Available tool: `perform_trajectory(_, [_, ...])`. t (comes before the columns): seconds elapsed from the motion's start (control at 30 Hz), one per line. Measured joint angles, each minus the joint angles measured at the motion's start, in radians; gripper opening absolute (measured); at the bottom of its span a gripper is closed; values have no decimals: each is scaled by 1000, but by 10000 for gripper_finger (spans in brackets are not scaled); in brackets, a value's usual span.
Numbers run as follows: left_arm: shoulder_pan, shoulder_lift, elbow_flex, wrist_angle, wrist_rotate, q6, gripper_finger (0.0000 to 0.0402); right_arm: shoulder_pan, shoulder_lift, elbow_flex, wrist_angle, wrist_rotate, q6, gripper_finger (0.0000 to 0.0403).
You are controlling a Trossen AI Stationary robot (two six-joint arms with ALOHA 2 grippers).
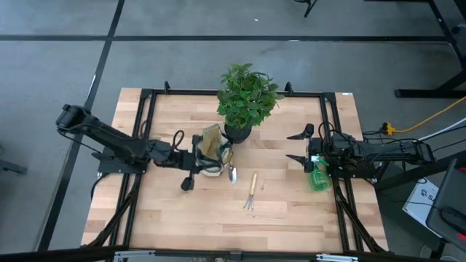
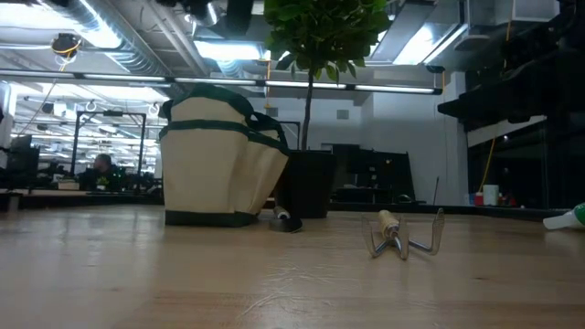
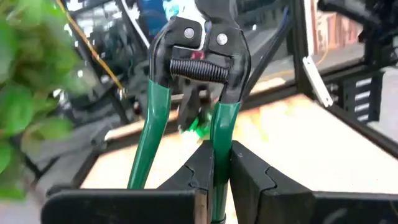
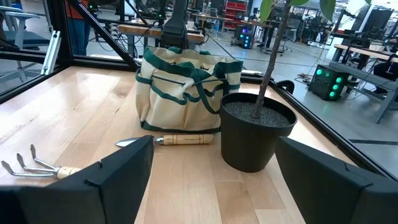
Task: Pick & Place Garden tools in Gardening bag
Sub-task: Put the green shears into the white bag
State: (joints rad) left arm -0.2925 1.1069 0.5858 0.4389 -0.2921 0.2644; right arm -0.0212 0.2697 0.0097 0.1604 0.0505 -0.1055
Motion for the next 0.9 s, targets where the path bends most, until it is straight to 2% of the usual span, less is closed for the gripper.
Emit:
perform_trajectory(0.2, [17, -87, 0, -176, -4, -48, 27, 0, 0, 0, 0, 0, 0, 341])
perform_trajectory(0.47, [21, -97, 0, -345, -3, 1, 27, 0, 0, 0, 0, 0, 0, 341])
perform_trajectory(0.77, [44, -101, 0, -365, 7, 75, 27, 0, 0, 0, 0, 0, 0, 341])
perform_trajectory(0.9, [96, -121, -4, -356, 71, 74, 27, 0, 0, 0, 0, -1, 0, 341])
